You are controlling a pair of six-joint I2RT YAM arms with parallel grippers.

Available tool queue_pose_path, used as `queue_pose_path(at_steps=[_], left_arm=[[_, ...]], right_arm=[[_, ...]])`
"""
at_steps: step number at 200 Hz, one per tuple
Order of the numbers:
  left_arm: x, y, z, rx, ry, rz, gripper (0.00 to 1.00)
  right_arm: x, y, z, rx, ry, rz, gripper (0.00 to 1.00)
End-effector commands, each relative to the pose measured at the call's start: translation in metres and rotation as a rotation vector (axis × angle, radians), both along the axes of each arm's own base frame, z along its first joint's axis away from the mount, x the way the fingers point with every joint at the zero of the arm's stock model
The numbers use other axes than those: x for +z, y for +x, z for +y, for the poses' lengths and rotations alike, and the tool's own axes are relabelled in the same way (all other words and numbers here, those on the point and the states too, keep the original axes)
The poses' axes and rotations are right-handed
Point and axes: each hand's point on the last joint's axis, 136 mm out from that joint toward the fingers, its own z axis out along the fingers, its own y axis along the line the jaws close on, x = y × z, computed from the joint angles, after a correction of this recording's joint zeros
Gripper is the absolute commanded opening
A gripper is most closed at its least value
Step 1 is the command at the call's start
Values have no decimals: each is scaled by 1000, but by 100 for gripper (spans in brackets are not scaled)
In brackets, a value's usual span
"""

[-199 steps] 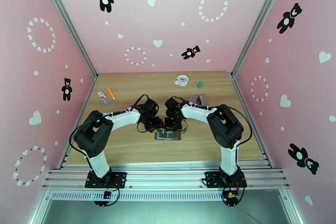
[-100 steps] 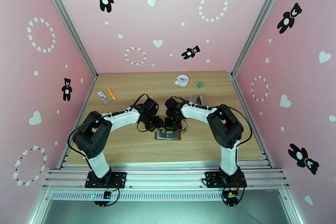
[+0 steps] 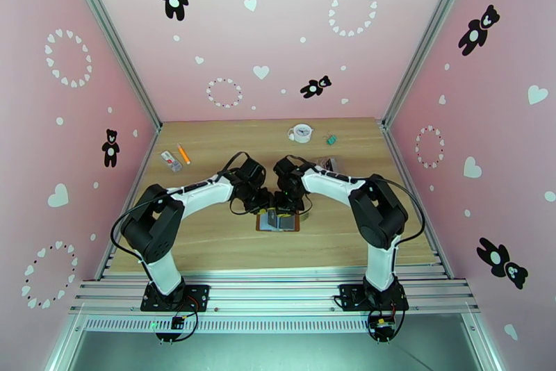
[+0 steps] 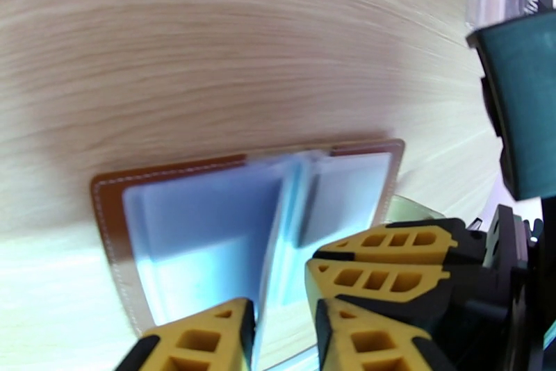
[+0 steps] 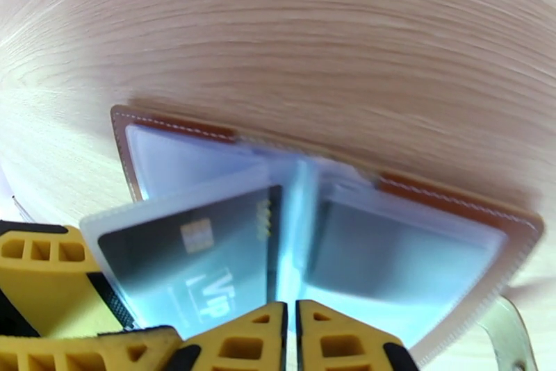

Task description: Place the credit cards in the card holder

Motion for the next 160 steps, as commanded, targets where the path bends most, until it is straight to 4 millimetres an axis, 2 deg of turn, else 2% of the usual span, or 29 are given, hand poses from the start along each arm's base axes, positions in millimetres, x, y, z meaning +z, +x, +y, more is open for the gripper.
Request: queue_pose_path(at_steps=[1,60,107,146,160], left_arm=[[11,2,-18,-22,-43,-10,31],[9,3,-37,-64,-42,-10,31],[-4,7,-53,-90,-56,20,32],[-3,11,-65,-110,-68,15,33],[5,15,-67,-120,-75,-7,34]], right_arm=[[30,-3,-2,27,12,-48,15],[41,-7,-35,-1,-64,-88,17],[48,-14,-56,-40,-88,-111,18],[53,-22,-70,-65,-94,-123,19],[56,-21,-74,-74,-90,-131,19]])
